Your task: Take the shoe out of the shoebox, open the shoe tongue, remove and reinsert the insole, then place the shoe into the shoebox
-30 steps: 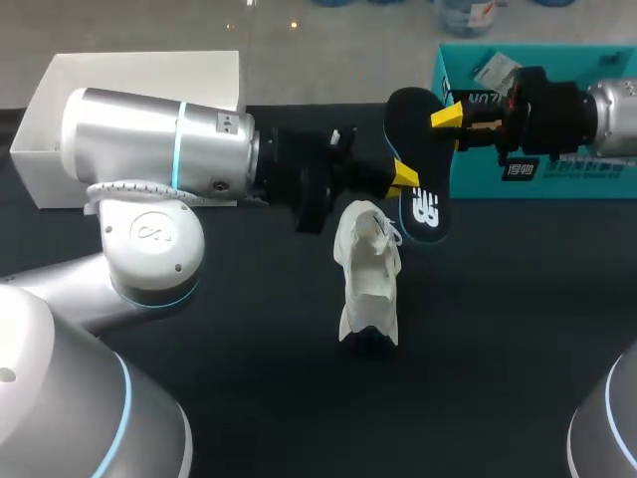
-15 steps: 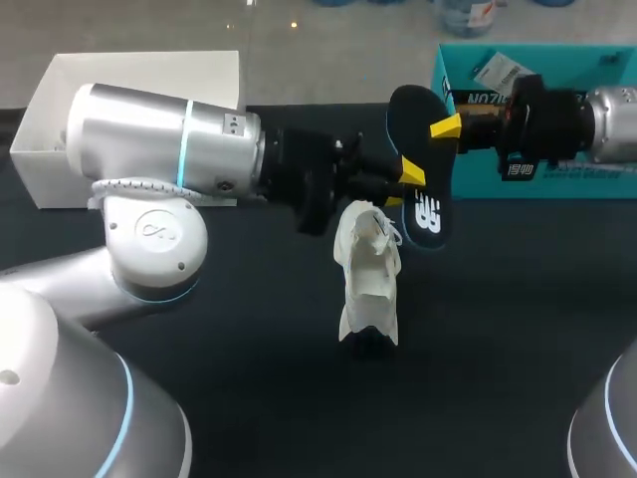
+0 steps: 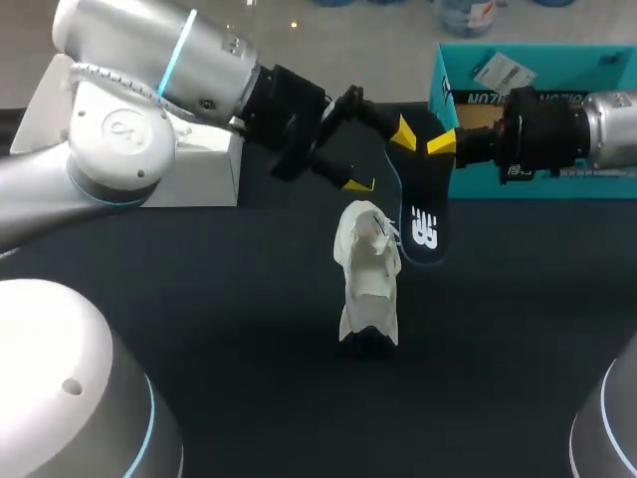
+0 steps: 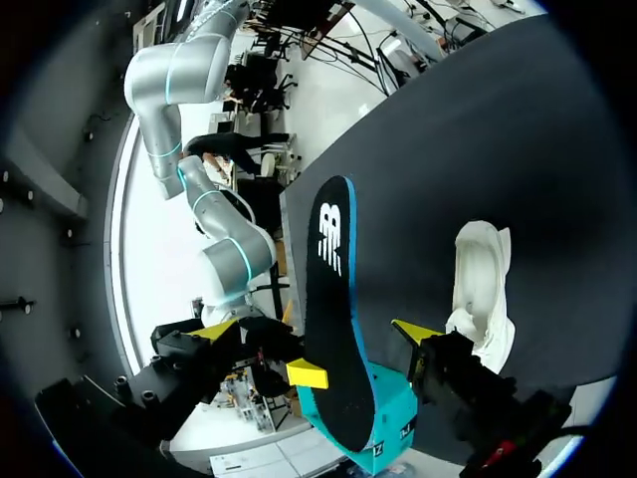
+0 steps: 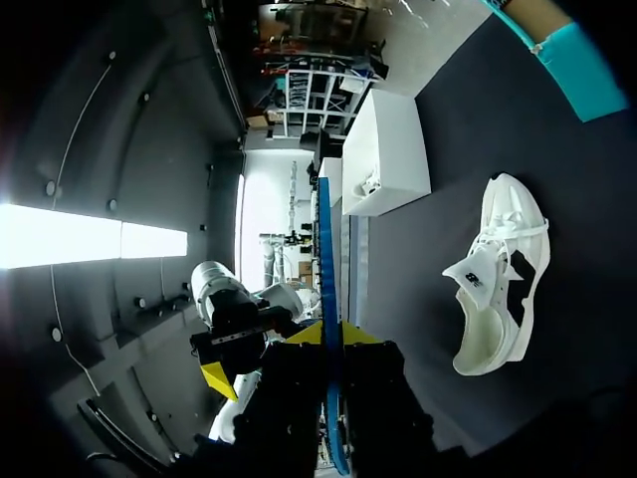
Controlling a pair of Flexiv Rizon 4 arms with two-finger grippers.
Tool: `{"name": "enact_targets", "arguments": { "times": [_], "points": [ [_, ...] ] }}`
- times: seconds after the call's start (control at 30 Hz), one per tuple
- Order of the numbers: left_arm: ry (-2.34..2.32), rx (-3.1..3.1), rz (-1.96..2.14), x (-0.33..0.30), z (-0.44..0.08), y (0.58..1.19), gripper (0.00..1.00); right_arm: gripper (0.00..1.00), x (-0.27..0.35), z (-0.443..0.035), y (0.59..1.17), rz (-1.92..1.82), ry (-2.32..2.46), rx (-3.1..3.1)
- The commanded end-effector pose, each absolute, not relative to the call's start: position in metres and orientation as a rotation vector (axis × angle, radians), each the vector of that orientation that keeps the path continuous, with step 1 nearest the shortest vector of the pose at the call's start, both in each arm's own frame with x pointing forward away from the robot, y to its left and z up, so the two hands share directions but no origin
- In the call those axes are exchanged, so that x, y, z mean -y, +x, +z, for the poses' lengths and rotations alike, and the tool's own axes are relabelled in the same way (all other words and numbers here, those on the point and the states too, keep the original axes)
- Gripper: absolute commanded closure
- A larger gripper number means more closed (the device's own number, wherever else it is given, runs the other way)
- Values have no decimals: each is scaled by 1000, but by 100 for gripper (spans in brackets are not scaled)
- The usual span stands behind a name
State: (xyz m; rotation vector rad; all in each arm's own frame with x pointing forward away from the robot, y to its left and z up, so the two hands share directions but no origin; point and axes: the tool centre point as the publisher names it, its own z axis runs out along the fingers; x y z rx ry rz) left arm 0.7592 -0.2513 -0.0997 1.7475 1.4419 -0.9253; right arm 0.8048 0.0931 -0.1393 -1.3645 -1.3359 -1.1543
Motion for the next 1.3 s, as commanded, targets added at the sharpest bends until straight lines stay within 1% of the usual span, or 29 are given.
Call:
{"name": "enact_targets", "arguments": {
  "times": [0.03, 0.2, 0.7, 0.93, 1.1, 1.3],
  "points": [
    [1999, -1591, -778, 255, -85, 767, 0, 100, -98, -141, 806, -1134, -1381, 1345],
    [2082, -1637, -655, 259, -76, 772, 0, 100, -100, -142, 806, -1133, -1385, 1346],
    [2085, -1651, -661, 260, -73, 772, 0, 100, -110, -150, 808, -1120, -1362, 1331],
    [2025, -1892, -472, 268, -58, 769, 0, 100, -110, -150, 810, -1110, -1378, 1345],
    [2024, -1987, -382, 271, -59, 769, 0, 100, -110, -149, 811, -1120, -1389, 1344],
    [2183, -1933, -336, 273, -73, 768, 0, 100, -109, -149, 809, -1126, -1392, 1342]
  ]
}}
